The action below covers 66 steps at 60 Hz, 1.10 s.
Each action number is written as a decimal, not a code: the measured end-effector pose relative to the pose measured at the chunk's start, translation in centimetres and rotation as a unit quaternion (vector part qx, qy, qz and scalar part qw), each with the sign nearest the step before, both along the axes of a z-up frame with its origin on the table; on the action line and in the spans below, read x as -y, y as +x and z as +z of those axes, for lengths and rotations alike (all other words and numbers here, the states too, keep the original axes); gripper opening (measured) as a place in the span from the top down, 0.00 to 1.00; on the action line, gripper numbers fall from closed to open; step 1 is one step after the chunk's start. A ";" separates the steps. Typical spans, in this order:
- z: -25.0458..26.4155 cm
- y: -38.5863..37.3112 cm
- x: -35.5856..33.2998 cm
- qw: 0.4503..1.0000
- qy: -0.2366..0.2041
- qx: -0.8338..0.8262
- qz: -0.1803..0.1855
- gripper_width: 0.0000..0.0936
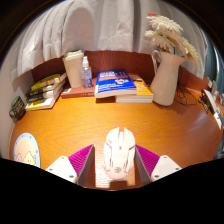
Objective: Arrange mouse
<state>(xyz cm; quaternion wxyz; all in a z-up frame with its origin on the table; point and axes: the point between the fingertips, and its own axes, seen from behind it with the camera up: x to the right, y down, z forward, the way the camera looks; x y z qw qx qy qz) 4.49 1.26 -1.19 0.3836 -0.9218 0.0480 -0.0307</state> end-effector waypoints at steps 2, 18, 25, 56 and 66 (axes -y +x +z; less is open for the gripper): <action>0.0 0.0 -0.5 1.000 -0.001 0.003 0.002 0.20; -0.4 -0.7 -2.4 1.000 -0.010 -0.003 0.023 0.49; -0.4 -0.7 -2.6 0.999 -0.024 -0.004 0.028 0.54; 29.3 -11.9 -5.6 0.979 0.181 -0.029 0.090 0.56; 27.5 -21.6 -3.9 0.976 0.168 -0.044 0.127 0.57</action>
